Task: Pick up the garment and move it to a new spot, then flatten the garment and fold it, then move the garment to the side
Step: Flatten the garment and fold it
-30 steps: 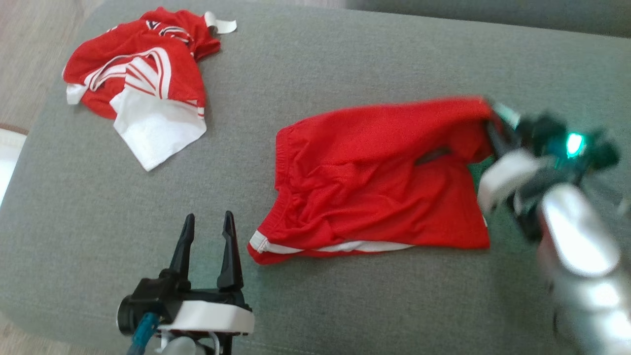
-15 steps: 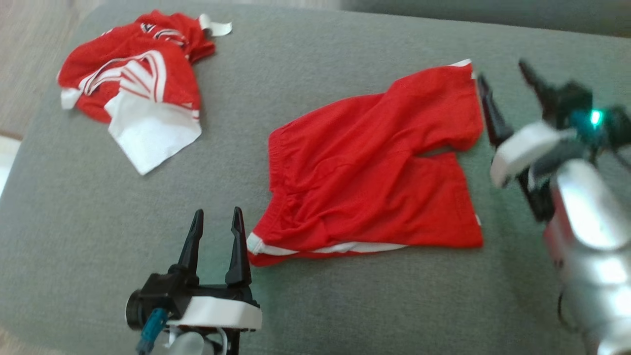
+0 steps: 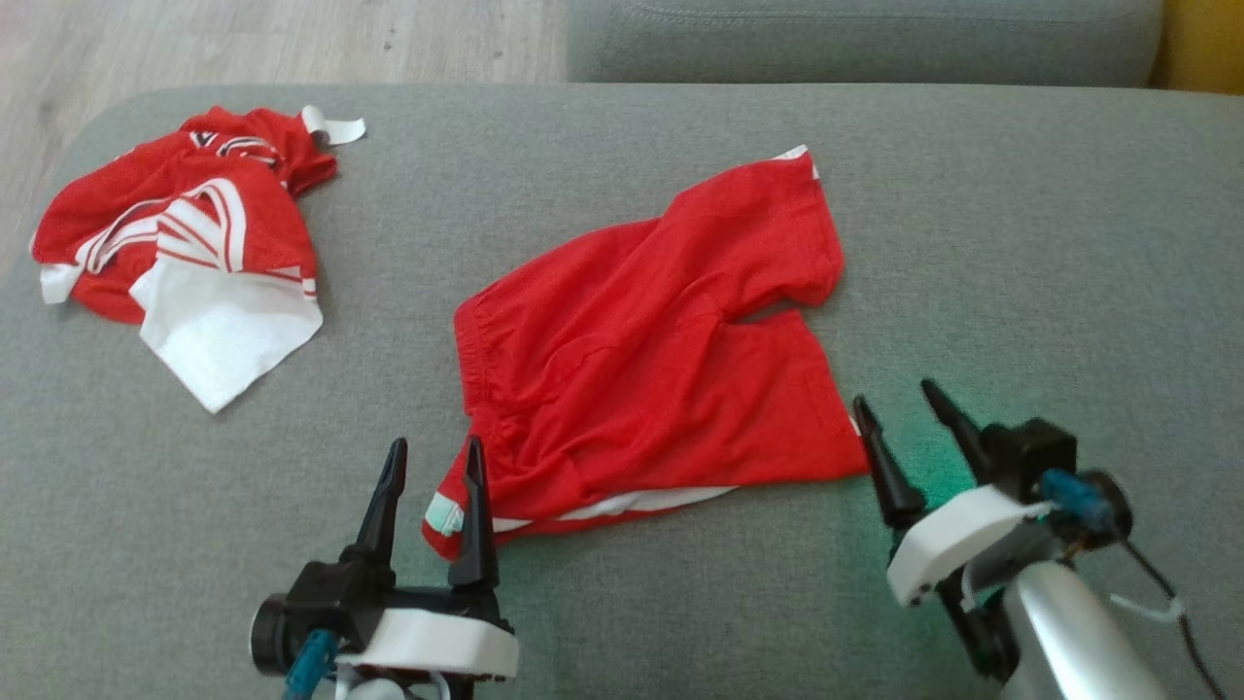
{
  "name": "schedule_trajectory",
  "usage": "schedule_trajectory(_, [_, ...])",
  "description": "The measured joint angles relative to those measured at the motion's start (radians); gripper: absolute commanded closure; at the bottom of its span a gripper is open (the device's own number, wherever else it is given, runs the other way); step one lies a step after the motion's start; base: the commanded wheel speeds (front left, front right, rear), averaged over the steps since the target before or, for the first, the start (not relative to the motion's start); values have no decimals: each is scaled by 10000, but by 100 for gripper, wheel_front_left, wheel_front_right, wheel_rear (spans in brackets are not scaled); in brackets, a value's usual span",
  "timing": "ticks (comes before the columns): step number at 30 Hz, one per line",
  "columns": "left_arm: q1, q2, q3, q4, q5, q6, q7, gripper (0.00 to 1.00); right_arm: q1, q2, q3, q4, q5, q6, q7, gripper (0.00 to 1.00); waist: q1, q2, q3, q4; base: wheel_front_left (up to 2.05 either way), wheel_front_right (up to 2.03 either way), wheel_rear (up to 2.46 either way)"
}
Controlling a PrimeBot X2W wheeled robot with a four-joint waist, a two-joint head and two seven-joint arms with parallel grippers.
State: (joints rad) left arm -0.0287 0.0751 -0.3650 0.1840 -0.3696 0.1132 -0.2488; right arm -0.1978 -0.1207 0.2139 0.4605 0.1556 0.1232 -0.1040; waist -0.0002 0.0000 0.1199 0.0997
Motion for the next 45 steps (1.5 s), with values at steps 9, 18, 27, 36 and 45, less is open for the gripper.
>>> schedule_trajectory(9, [27, 119, -109, -98, 2, 8, 23, 0, 700, 174, 380, -667, 150, 0, 1091, 0, 1, 0, 4, 125, 0, 0, 0])
schedule_trajectory(18, [28, 165, -136, -117, -2, 27, 27, 0, 820, 182, 658, -479, 385, 0, 1501, 0, 1, 0, 8, 334, 0, 0, 0])
schedule_trajectory(27, [28, 222, -176, -222, -4, 102, 98, 0, 772, 221, 393, -102, 464, 0, 1402, 0, 2, 0, 157, 434, 0, 0, 0])
schedule_trajectory(36, [13, 268, -192, -242, -8, 111, 98, 0, 430, 247, 596, 58, 468, 0, 1354, 0, 2, 0, 345, 393, 0, 0, 0])
schedule_trajectory(45, [-81, 291, -209, -238, -19, 186, 98, 0, 131, 198, 1005, -117, 554, 0, 970, 54, 3, 0, 413, 382, 0, 0, 0])
